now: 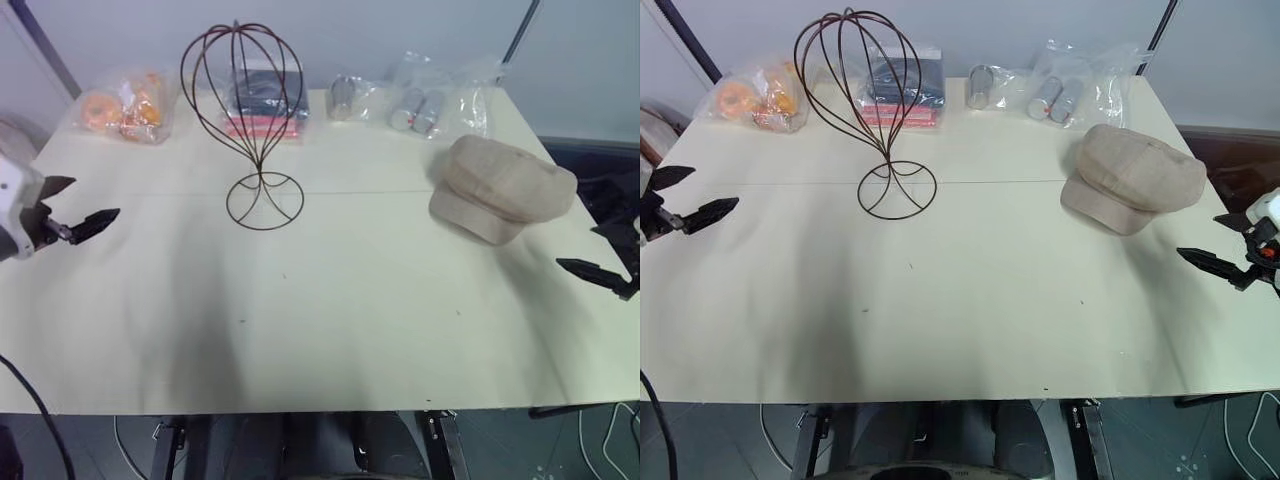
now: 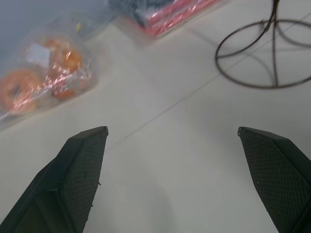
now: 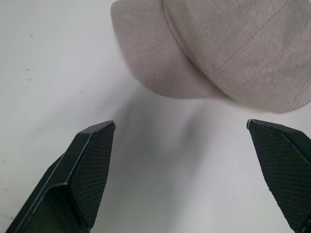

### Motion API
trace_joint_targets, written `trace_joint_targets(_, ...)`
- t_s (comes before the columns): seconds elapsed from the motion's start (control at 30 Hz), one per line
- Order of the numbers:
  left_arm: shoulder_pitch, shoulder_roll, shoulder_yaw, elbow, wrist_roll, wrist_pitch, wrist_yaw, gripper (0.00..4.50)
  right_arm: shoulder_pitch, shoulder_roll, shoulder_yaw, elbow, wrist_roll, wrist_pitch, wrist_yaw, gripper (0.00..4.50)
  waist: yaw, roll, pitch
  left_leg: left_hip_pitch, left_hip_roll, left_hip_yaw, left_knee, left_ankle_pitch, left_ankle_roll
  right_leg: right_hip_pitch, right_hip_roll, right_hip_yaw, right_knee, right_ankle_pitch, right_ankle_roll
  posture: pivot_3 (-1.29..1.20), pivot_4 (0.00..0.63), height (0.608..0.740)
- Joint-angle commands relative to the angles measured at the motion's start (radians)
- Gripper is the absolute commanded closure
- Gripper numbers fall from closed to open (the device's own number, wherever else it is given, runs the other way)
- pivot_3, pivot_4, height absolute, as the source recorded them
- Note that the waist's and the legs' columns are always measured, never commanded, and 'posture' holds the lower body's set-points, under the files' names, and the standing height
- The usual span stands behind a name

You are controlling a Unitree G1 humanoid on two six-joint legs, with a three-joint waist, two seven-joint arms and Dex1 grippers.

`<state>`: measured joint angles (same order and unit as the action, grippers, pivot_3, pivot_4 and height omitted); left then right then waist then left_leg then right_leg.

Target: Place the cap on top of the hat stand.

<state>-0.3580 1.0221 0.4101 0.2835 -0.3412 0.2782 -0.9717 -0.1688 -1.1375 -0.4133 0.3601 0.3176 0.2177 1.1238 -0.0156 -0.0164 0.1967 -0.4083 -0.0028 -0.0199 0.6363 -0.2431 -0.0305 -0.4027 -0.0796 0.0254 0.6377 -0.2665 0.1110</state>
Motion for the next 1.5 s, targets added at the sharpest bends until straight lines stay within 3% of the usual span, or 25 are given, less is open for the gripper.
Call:
trace_joint_targets(0.03, -0.036, 0.025, -0.002, -0.157, -0.128, 0.127, -0.083, 0.00, 0.004, -0.017, -0.005, -0.174, -0.011, 0.018, -0.038, 0.06, -0.001, 0.000, 0.000, 0.000, 0.000, 0.000, 0.001, 0.000, 0.000, 0.000, 0.000, 0.000, 0.001, 0.000, 0.000, 0.00, 0.150, 0.740)
trace_joint_targets(0.27, -0.085, 0.001, -0.120, -0.482, -0.382, 0.402, -0.192, 0.00, 0.031, 0.024, 0.091, -0.690, -0.035, 0.233, -0.207, 0.06, 0.000, 0.000, 0.000, -0.001, 0.000, -0.003, 0.007, 0.000, 0.000, -0.001, 0.000, 0.000, 0.010, -0.002, 0.002, 0.00, 0.150, 0.740)
trace_joint_targets(0.4, -0.169, -0.040, -0.243, -0.584, -0.437, 0.451, -0.230, 0.00, -0.015, 0.089, 0.306, -0.824, -0.254, 0.331, -0.421, 0.06, 0.000, -0.001, -0.001, -0.001, 0.000, -0.004, 0.012, 0.000, 0.000, 0.001, 0.001, 0.000, 0.012, -0.002, 0.002, 0.00, 0.150, 0.740)
trace_joint_targets(0.53, -0.269, -0.104, -0.333, -0.603, -0.460, 0.483, -0.236, 0.00, -0.073, 0.148, 0.527, -0.741, -0.561, 0.336, -0.612, 0.06, 0.005, -0.002, -0.001, -0.001, -0.002, -0.004, 0.014, 0.000, 0.000, 0.002, 0.000, 0.000, 0.011, -0.002, 0.001, 0.00, 0.150, 0.740)
trace_joint_targets(0.73, -0.335, -0.164, -0.378, -0.578, -0.443, 0.478, -0.227, 0.00, -0.210, 0.277, 0.642, -0.541, -0.763, 0.380, -0.760, 0.06, -0.006, -0.002, -0.001, -0.002, -0.002, -0.004, 0.013, 0.000, 0.000, 0.000, 0.001, 0.000, 0.012, -0.002, 0.002, 0.00, 0.150, 0.740)
trace_joint_targets(1.03, -0.382, -0.217, -0.370, -0.562, -0.439, 0.482, -0.167, 0.00, -0.359, 0.440, 0.706, -0.161, -0.833, 0.240, -0.871, 0.06, -0.004, -0.002, -0.001, -0.002, -0.002, -0.005, 0.013, 0.000, 0.000, 0.000, 0.001, 0.000, 0.012, -0.002, 0.002, 0.00, 0.150, 0.740)
trace_joint_targets(1.3, -0.367, -0.218, -0.353, -0.594, -0.457, 0.501, -0.130, 0.00, -0.436, 0.490, 0.704, 0.095, -0.839, 0.110, -0.942, 0.06, -0.005, -0.004, -0.002, 0.001, -0.002, -0.006, 0.014, 0.000, 0.000, 0.005, 0.002, 0.000, 0.012, -0.002, 0.002, 0.00, 0.150, 0.740)
trace_joint_targets(1.4, -0.363, -0.214, -0.343, -0.595, -0.462, 0.506, -0.125, 0.00, -0.439, 0.496, 0.697, 0.114, -0.831, 0.092, -0.937, 0.94, -0.003, -0.004, -0.002, 0.002, -0.002, -0.007, 0.014, 0.000, 0.000, 0.006, 0.002, 0.000, 0.012, -0.002, 0.002, 0.00, 0.150, 0.740)
trace_joint_targets(1.5, -0.358, -0.210, -0.339, -0.596, -0.465, 0.505, -0.123, 0.00, -0.435, 0.499, 0.689, 0.115, -0.826, 0.088, -0.929, 2.52, -0.002, -0.004, -0.002, 0.001, -0.002, -0.007, 0.014, 0.000, 0.000, 0.006, 0.001, 0.000, 0.012, -0.002, 0.002, 0.00, 0.150, 0.740)
